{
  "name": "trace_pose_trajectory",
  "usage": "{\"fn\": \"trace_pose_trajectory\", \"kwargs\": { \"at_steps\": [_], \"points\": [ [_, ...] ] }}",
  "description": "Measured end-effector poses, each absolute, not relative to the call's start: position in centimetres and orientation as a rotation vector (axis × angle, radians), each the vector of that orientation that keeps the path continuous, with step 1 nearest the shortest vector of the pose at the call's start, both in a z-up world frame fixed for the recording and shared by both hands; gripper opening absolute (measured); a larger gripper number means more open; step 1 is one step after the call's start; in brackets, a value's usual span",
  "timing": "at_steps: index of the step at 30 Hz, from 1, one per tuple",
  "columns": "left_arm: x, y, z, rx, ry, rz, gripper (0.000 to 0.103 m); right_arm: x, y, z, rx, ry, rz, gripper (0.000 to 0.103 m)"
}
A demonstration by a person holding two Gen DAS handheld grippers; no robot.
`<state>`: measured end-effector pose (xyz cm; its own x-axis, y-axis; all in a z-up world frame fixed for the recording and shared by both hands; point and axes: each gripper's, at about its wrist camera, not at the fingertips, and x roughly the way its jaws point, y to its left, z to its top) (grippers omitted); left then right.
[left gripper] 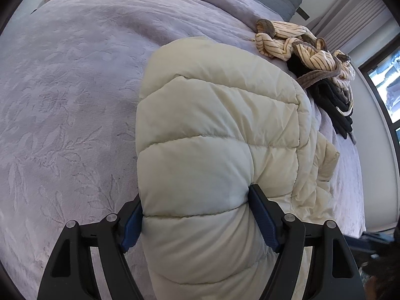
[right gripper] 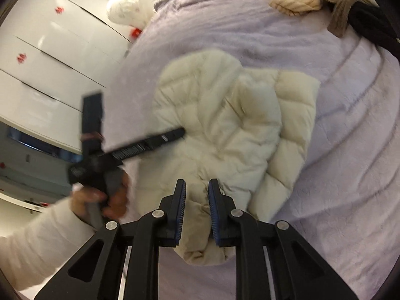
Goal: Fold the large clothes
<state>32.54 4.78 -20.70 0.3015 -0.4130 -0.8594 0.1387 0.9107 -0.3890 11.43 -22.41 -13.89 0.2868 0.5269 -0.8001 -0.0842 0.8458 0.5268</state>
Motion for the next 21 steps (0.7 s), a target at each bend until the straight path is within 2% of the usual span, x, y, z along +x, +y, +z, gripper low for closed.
{"fn": "trace_pose_trajectory", "kwargs": {
  "at_steps": [7,14,21],
  "points": [
    [31.0,6.4,-18.5,-0.291,1.158,-0.353,0.077,9.1,-23.7,-18.7,0.364,1.276,0.351,0.02],
    [26.3,7.3,-15.8,-0.302,1.097,-0.381,0.077,8.1,-25.9,-22.5,0.475,1.287,0.327,0.019],
    [22.8,3.2,-17.7,-0.212,1.13,-0.41,0.077,7.4,-27.7,-24.9,0.544,1.287,0.331,0.018]
  ]
}}
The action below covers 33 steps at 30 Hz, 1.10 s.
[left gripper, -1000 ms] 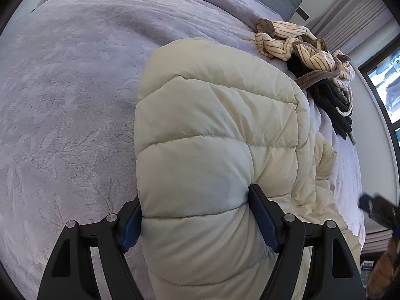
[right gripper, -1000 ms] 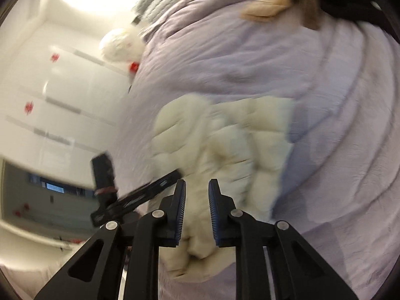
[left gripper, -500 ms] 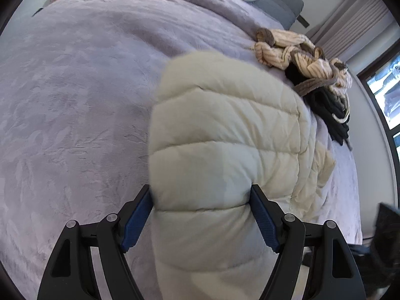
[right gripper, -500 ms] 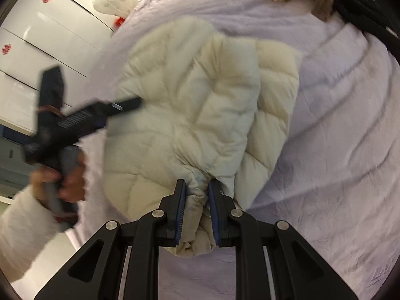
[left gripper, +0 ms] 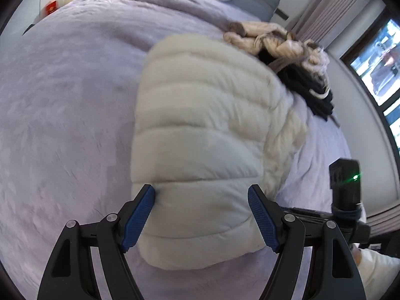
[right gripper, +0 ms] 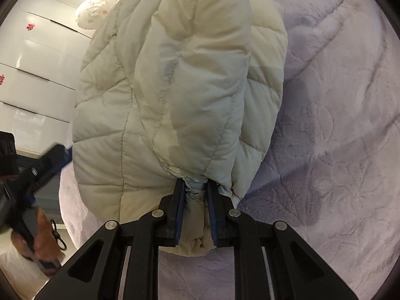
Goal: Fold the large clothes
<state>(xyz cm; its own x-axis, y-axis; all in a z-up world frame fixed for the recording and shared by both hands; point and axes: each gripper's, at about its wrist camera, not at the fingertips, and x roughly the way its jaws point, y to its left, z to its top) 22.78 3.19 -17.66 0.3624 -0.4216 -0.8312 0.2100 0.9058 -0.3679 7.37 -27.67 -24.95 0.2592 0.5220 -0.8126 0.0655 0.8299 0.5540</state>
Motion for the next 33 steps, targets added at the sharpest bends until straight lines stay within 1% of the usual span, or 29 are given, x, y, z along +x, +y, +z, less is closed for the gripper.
{"fn": "trace_pose_trajectory", "kwargs": {
  "at_steps": [3,5,8,12,15,18,21,23,25,29,33],
  "points": [
    [22.4,2.5,-18.4,-0.189,1.128,-0.377,0.077,7.2,-28.3,-25.9,0.583,1.302,0.331,0.018],
    [22.3,2.1,-18.7,-0.162,1.128,-0.364,0.077,6.8,-29.1,-25.6,0.628,1.309,0.332,0.018],
    [22.0,1.6,-18.6,-0.12,1.115,-0.371,0.077,6.2,-30.2,-24.0,0.621,1.304,0.322,0.018],
    [22.1,1.7,-18.6,-0.124,1.114,-0.367,0.077,6.8,-31.9,-19.3,0.572,1.207,0.264,0.018],
    [22.3,1.6,-18.6,-0.114,1.116,-0.366,0.077,8.7,-32.8,-15.2,0.548,1.079,0.25,0.018],
    [22.3,1.5,-18.7,-0.104,1.118,-0.363,0.077,11.4,-32.8,-13.7,0.468,1.028,0.193,0.018],
    [22.4,1.5,-18.7,-0.117,1.12,-0.355,0.077,14.5,-32.6,-15.5,0.391,1.069,0.127,0.018],
    [22.6,1.5,-18.8,-0.128,1.121,-0.356,0.077,15.1,-32.7,-17.7,0.39,1.143,0.096,0.018],
    [22.7,1.3,-19.0,-0.126,1.121,-0.363,0.077,15.6,-33.5,-21.4,0.446,1.212,0.076,0.018],
    [22.8,0.9,-19.2,-0.116,1.122,-0.368,0.077,15.6,-34.5,-24.6,0.571,1.236,0.08,0.018],
    [22.9,0.8,-19.2,-0.113,1.13,-0.366,0.077,15.5,-34.9,-25.6,0.612,1.243,0.088,0.018]
  ]
}}
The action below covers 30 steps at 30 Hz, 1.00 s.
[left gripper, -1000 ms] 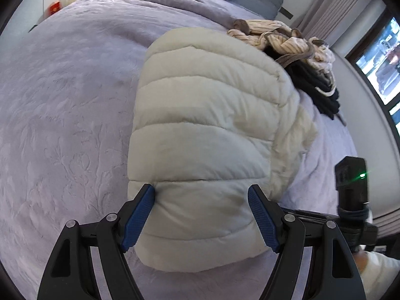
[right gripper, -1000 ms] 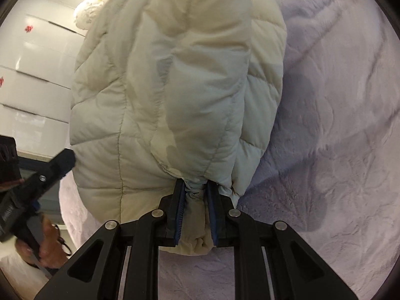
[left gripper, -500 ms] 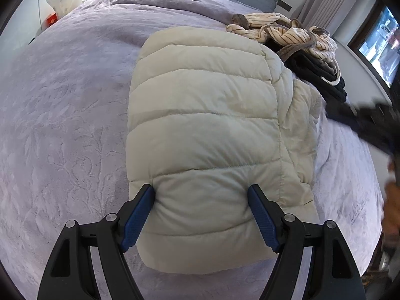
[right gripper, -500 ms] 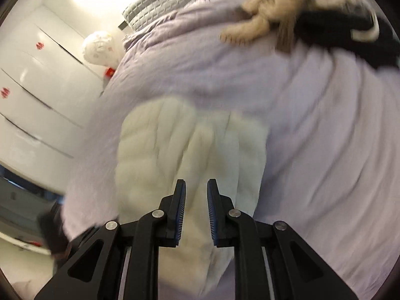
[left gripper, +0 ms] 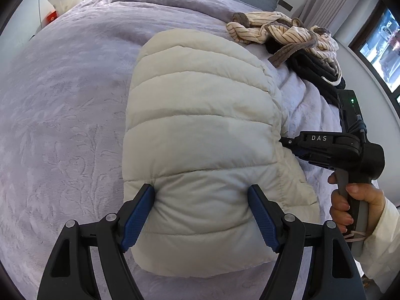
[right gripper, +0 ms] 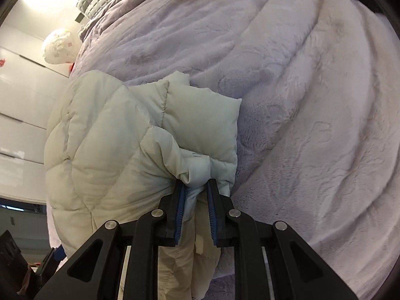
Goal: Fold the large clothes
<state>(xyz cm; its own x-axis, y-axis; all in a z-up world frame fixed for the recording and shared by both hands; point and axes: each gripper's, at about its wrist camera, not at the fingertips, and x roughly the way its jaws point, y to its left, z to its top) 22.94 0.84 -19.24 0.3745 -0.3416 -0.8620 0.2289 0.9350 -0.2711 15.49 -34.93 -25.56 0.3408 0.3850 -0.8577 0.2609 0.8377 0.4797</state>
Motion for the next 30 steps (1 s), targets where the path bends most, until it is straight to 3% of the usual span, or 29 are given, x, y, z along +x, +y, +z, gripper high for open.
{"fn": "trace_pose_trajectory", "kwargs": {
  "at_steps": [11,30],
  "points": [
    [23.1,1.3,-18.9,-0.108,1.158,-0.348,0.077,15.3,-34.8,-24.3,0.646,1.278,0.067,0.021],
    [22.8,3.9,-16.2,-0.11,1.182,-0.293,0.077,8.4,-31.6,-15.4,0.557,1.252,0.047,0.021]
  ]
}}
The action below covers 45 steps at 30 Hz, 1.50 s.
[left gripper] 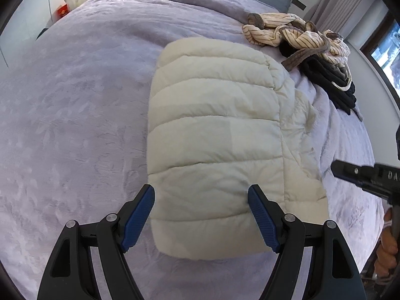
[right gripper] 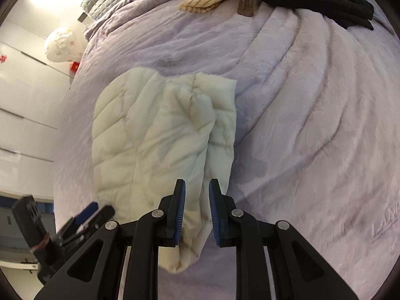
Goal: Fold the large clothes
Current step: 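Open both grippers and withdraw them from the folded jacket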
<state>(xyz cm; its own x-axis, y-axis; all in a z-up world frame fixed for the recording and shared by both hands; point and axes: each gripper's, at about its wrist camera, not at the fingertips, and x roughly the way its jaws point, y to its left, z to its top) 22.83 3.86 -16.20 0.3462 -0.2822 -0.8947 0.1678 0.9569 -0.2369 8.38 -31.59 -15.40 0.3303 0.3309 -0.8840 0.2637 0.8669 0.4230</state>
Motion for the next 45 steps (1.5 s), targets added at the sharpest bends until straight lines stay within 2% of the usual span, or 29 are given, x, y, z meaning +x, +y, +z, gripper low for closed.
{"fn": "trace_pose_trajectory", "kwargs": {
  "at_steps": [11,12,13,14,15,20,21,22,24,25,26,30,31,32,45],
  "points": [
    [19.7,6.2,-12.0,-0.002,1.201,-0.225,0.077,5.2,-28.0,-12.1,0.469,1.292,0.068,0.022],
    [19.3,6.4,-11.5,0.001,1.201,-0.216,0.083,5.0,-27.7,-11.7,0.459,1.293,0.069,0.023],
    [18.8,6.7,-10.9,-0.007,1.202,-0.211,0.09,4.8,-27.5,-11.3,0.449,1.293,0.07,0.033],
    [18.4,7.0,-10.1,-0.02,1.194,-0.208,0.091,4.3,-27.0,-10.5,0.433,1.288,0.07,0.048],
    [18.1,7.2,-9.6,-0.027,1.185,-0.208,0.091,4.0,-26.7,-9.9,0.42,1.279,0.07,0.052],
    [16.6,7.7,-7.0,-0.046,1.167,-0.226,0.093,3.0,-26.1,-7.6,0.377,1.262,0.058,0.055],
    [16.4,7.7,-6.6,-0.044,1.169,-0.231,0.103,2.6,-26.0,-7.1,0.376,1.262,0.055,0.057],
    [16.1,7.8,-6.1,-0.038,1.165,-0.228,0.103,2.4,-25.8,-6.7,0.373,1.26,0.052,0.059],
    [15.6,7.8,-5.0,-0.013,1.157,-0.215,0.103,1.6,-25.4,-5.7,0.355,1.248,0.045,0.069],
    [15.3,7.6,-4.6,-0.008,1.154,-0.207,0.103,1.4,-25.3,-5.3,0.346,1.241,0.04,0.078],
    [15.1,7.7,-4.1,-0.005,1.153,-0.2,0.103,1.0,-25.1,-4.8,0.337,1.232,0.033,0.083],
    [14.3,7.9,-2.0,-0.007,1.128,-0.174,0.103,-0.1,-24.9,-2.9,0.296,1.211,-0.007,0.085],
    [14.1,7.9,-1.6,0.003,1.121,-0.166,0.103,-0.3,-24.8,-2.4,0.284,1.203,-0.013,0.091],
    [13.9,7.8,-1.4,0.015,1.119,-0.161,0.103,-0.5,-24.7,-2.0,0.272,1.198,-0.017,0.103],
    [10.9,8.3,2.8,0.0,1.086,-0.135,0.103,-3.2,-24.0,3.0,0.28,1.121,-0.069,0.103]
  ]
}}
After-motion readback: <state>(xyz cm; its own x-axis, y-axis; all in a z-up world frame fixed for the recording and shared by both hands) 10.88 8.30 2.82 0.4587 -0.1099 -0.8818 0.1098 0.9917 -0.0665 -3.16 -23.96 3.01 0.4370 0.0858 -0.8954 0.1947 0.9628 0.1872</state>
